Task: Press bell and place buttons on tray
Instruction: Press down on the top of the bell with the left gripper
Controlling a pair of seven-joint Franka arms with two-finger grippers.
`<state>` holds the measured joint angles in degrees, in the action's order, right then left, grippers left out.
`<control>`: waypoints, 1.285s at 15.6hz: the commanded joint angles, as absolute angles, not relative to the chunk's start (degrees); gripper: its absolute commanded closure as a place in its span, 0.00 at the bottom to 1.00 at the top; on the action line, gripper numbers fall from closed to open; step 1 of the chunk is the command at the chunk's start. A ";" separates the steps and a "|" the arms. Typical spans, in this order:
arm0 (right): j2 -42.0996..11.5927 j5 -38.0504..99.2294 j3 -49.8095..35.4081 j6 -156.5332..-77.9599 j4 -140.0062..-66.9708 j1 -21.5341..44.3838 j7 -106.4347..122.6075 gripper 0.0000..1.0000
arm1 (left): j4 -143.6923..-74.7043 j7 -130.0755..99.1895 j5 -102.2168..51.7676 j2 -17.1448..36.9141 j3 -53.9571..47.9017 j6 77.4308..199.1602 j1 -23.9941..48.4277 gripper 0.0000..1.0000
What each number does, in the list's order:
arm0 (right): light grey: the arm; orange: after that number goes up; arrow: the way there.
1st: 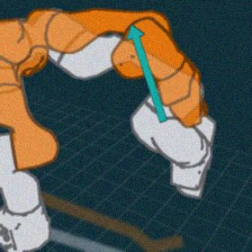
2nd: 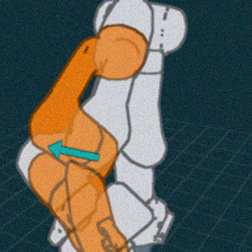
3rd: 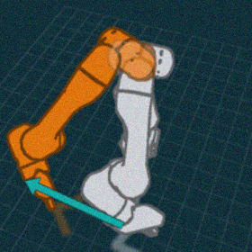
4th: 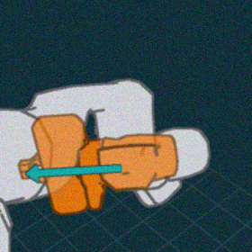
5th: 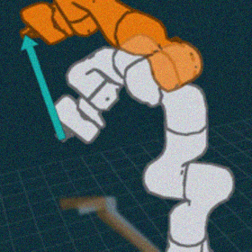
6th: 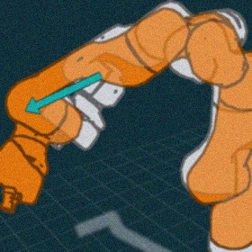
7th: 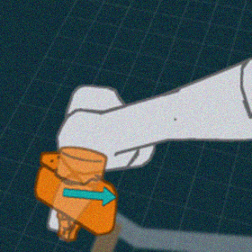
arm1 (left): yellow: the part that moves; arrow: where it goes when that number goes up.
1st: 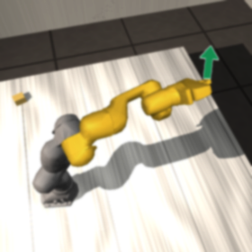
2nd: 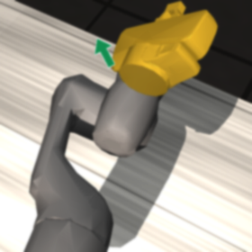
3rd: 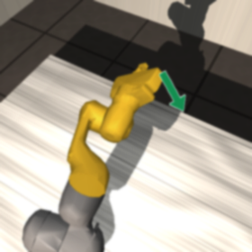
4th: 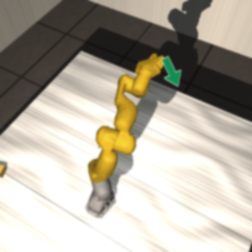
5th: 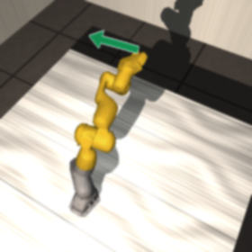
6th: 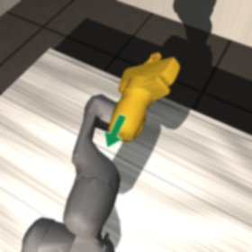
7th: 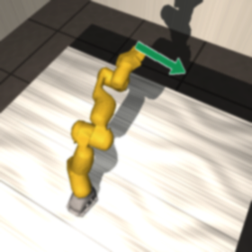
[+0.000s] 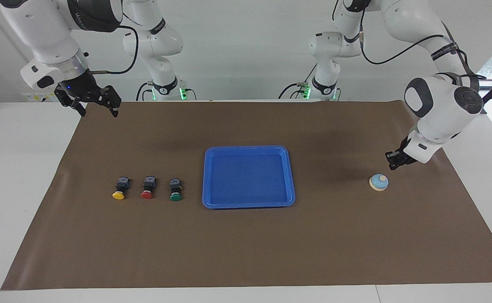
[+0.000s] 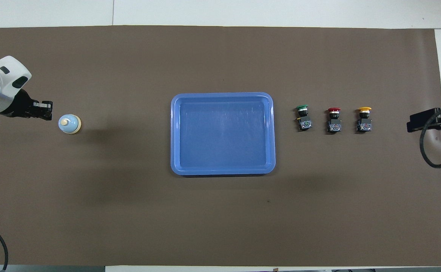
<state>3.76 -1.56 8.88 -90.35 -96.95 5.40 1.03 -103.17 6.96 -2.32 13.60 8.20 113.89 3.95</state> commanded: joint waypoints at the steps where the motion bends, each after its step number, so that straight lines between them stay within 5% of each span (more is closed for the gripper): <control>1: 5.10 -2.11 8.26 -90.97 -98.52 4.48 2.55 0.00 | -105.11 8.18 -2.90 14.24 8.35 118.11 3.87 1.00; 12: 5.10 -2.11 8.26 -90.97 -98.52 4.48 2.55 0.00 | -113.46 8.17 -2.90 17.05 8.26 129.63 4.31 1.00; 18: 5.10 -2.11 8.26 -90.88 -98.44 4.48 2.55 0.00 | -107.60 8.26 -3.08 16.35 8.09 120.80 4.48 1.00; 20: 5.10 -2.11 8.26 -90.88 -98.44 4.48 2.55 0.00 | -105.74 8.00 -3.25 12.94 7.74 114.46 4.39 0.52</control>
